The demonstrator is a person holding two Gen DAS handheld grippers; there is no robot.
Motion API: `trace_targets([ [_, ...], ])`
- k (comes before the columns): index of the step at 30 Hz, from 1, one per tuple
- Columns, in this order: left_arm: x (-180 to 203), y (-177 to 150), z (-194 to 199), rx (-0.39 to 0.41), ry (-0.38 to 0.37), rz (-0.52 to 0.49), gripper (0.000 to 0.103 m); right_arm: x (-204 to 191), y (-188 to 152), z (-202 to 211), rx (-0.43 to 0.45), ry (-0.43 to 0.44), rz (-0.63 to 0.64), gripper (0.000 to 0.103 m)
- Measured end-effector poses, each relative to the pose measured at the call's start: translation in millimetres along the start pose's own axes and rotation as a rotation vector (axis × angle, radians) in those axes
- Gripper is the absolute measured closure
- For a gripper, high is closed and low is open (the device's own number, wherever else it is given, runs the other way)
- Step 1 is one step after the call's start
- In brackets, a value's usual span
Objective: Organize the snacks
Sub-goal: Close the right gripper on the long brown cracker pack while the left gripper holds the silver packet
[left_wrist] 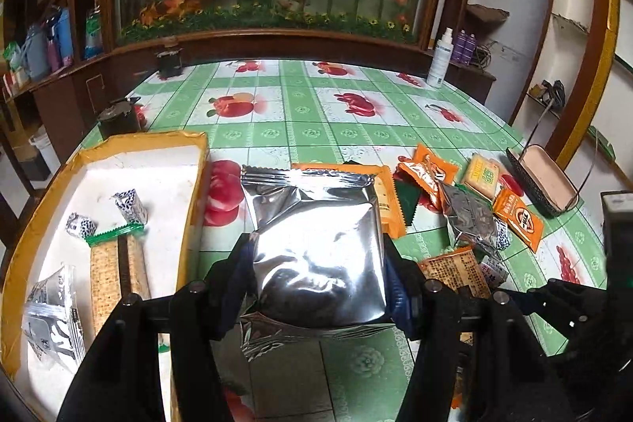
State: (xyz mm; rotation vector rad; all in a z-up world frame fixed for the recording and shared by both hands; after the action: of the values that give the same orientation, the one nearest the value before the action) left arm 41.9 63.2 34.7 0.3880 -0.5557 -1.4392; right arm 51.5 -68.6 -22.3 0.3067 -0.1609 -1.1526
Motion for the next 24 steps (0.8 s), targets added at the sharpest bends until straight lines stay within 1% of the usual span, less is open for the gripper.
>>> trace_targets([
  [1, -1, 0, 0, -0.002, -0.001, 0.002, 0.043, -2, 2, -2, 0.000, -0.038, 0.014, 0.032],
  [2, -1, 0, 0, -0.002, -0.003, 0.004, 0.043, -2, 3, -2, 0.009, -0.040, 0.019, 0.039],
  [3, -2, 0, 0, 0.000, -0.002, 0.007, 0.043, -1, 6, -2, 0.004, -0.037, 0.020, 0.040],
  [4, -1, 0, 0, 0.003, 0.001, 0.006, 0.043, 1, 10, -2, 0.000, -0.026, 0.020, 0.040],
  [6, 0, 0, 0, 0.003, -0.003, 0.006, 0.043, 5, 20, -1, 0.013, 0.028, 0.004, 0.041],
  [8, 0, 0, 0, 0.006, 0.000, 0.005, 0.043, 9, 31, 3, 0.043, 0.075, -0.014, 0.043],
  [9, 1, -1, 0, 0.007, 0.001, 0.004, 0.043, 9, 34, 5, 0.063, 0.084, -0.021, 0.045],
  [10, 1, -1, -1, 0.006, -0.001, 0.003, 0.043, 11, 38, 7, 0.098, 0.090, -0.029, 0.046],
  [12, 0, -1, -2, 0.002, -0.007, 0.011, 0.043, 12, 40, 6, 0.128, 0.085, -0.034, 0.046],
  [15, 3, -2, -8, -0.021, -0.007, 0.007, 0.043, 10, 36, 0, 0.107, 0.080, 0.003, 0.046],
  [18, 9, -2, -8, -0.018, 0.000, -0.012, 0.043, 10, 35, 0, 0.102, 0.070, 0.014, 0.045],
  [20, 10, -3, -9, -0.016, 0.009, -0.020, 0.043, 9, 35, -2, 0.078, 0.067, 0.029, 0.044],
  [24, 7, -3, -10, -0.025, 0.004, -0.009, 0.043, 6, 33, -5, 0.063, 0.047, 0.052, 0.044],
])
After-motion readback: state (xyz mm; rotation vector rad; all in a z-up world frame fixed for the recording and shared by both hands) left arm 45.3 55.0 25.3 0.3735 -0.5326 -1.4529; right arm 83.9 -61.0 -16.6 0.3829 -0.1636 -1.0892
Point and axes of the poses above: each gripper's, at about its wrist camera, not at the fingertips, and z roughly against the way its jaws point, x to its right, y to its top, the point moved 3 cm from there along -z, roughly the way its jaws point, and after that the axes turned 14 degrees about -x, right-handed, at the moved point
